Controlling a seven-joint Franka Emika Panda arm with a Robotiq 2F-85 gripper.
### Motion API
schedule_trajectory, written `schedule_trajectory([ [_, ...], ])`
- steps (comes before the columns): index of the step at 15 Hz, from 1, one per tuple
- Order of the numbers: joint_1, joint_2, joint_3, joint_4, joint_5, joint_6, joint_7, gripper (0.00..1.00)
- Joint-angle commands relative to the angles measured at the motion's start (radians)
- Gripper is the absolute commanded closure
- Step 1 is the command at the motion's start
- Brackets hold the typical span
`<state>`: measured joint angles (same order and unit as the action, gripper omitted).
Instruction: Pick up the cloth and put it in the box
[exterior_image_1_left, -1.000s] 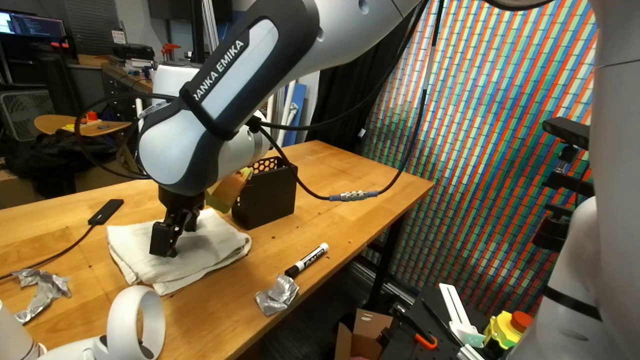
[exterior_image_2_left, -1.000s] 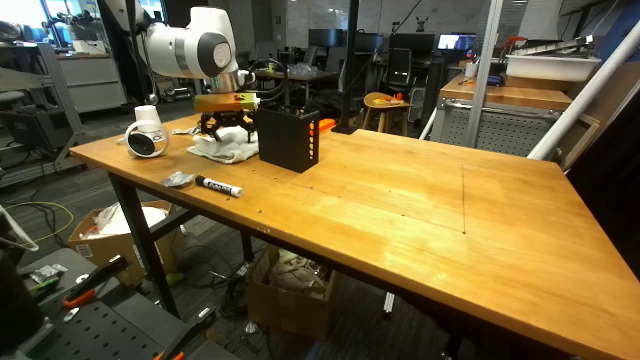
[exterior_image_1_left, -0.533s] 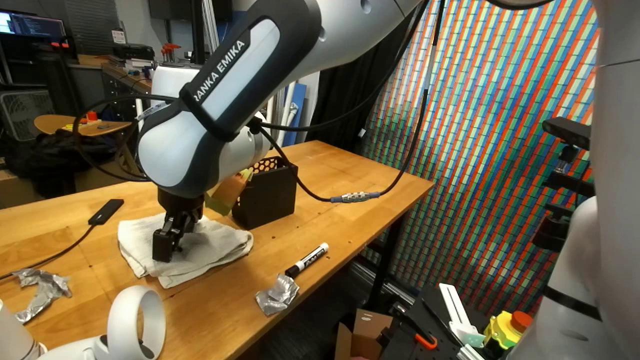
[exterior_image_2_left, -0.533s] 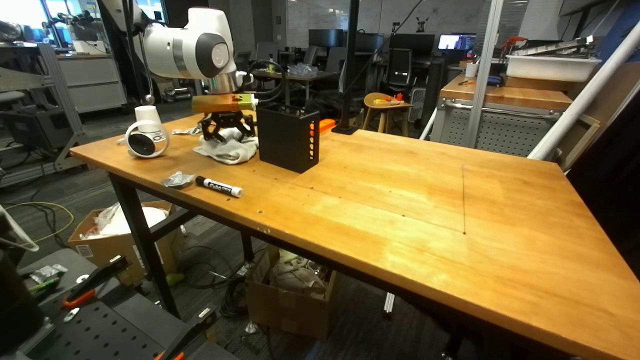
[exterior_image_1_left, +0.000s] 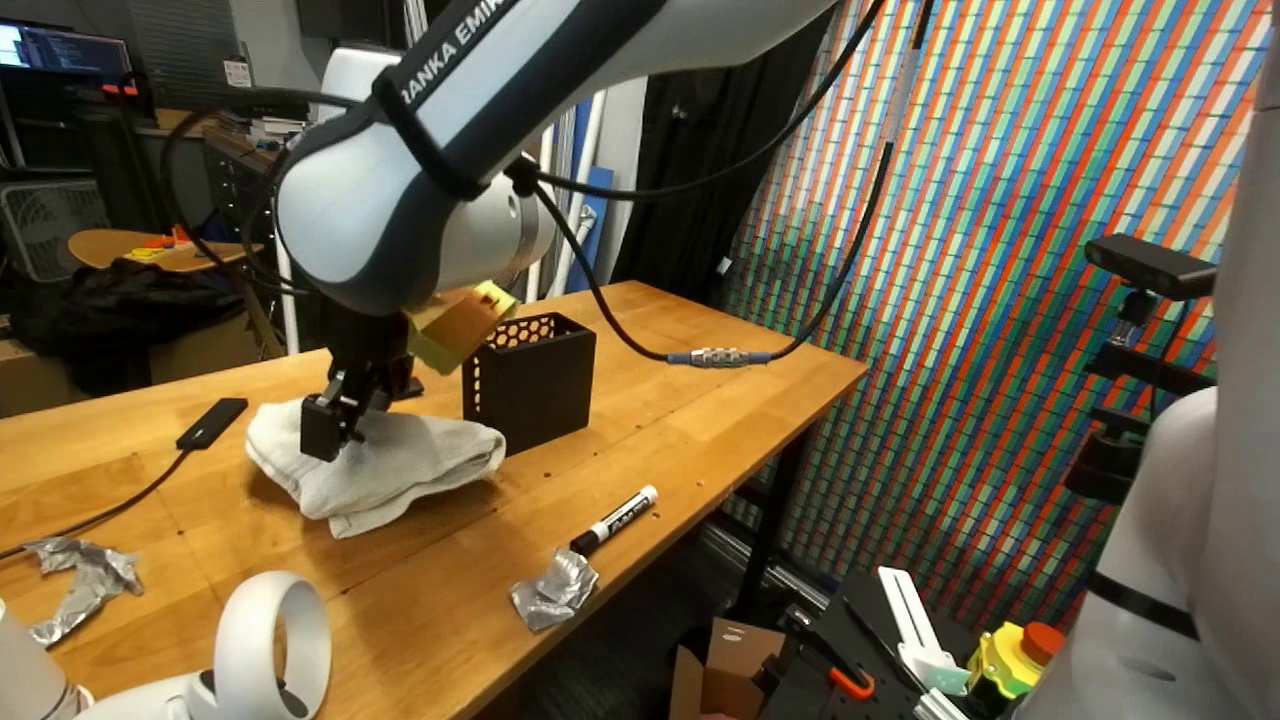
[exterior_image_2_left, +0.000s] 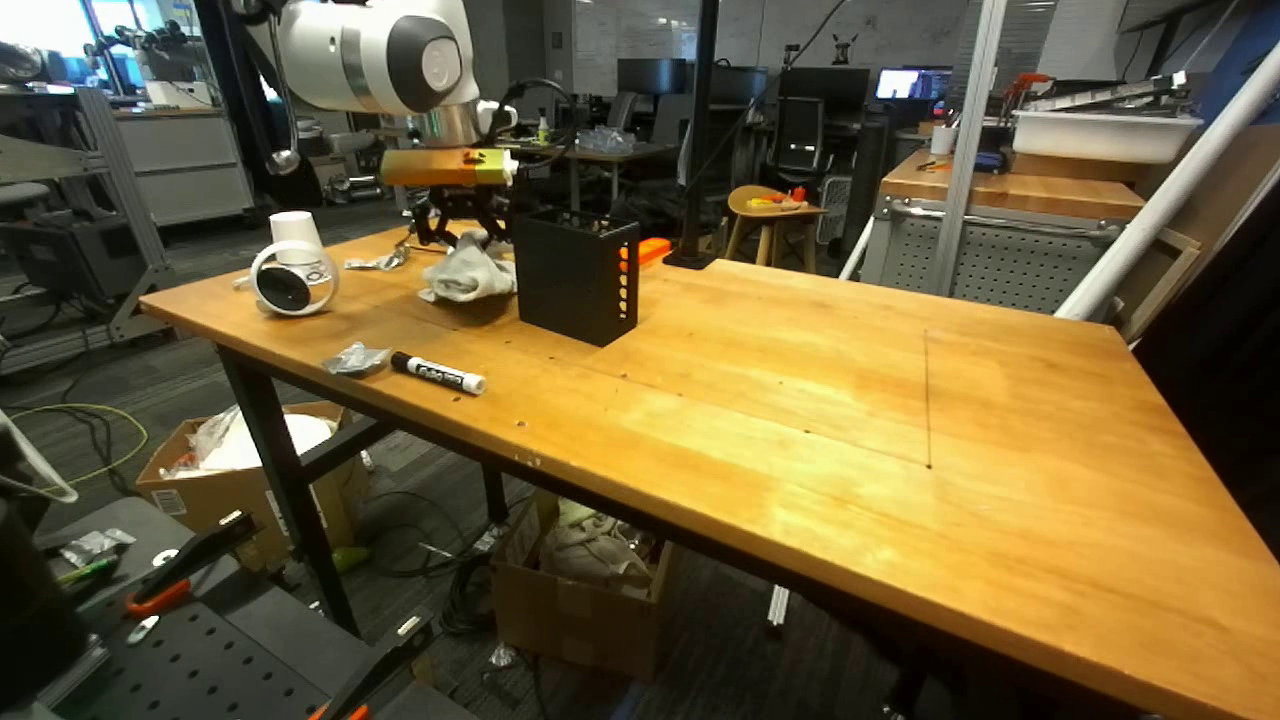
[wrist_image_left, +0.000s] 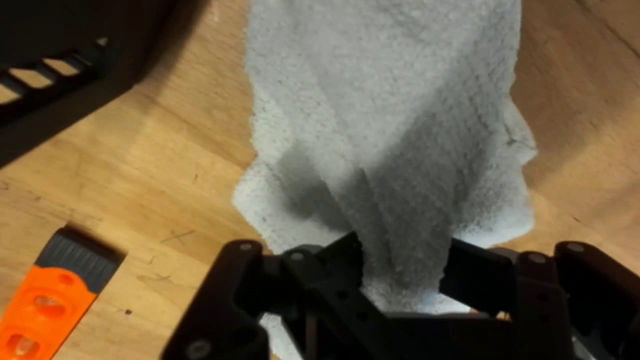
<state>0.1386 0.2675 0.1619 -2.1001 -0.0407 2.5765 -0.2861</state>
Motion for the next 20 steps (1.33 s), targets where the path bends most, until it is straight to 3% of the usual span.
schedule_trajectory([
  [1,-0.026,-0.149,0.005,-0.004,0.061,-0.136,0.038,0.95],
  [5,-0.047,-0.267,-0.039,0.021,0.071,-0.275,0.102,0.95],
  [9,-0.085,-0.316,-0.095,0.061,0.046,-0.326,0.182,0.95],
  [15,-0.118,-0.278,-0.129,0.086,-0.078,-0.373,0.284,0.95],
  [20,-0.113,-0.231,-0.129,0.070,-0.116,-0.418,0.333,0.95],
])
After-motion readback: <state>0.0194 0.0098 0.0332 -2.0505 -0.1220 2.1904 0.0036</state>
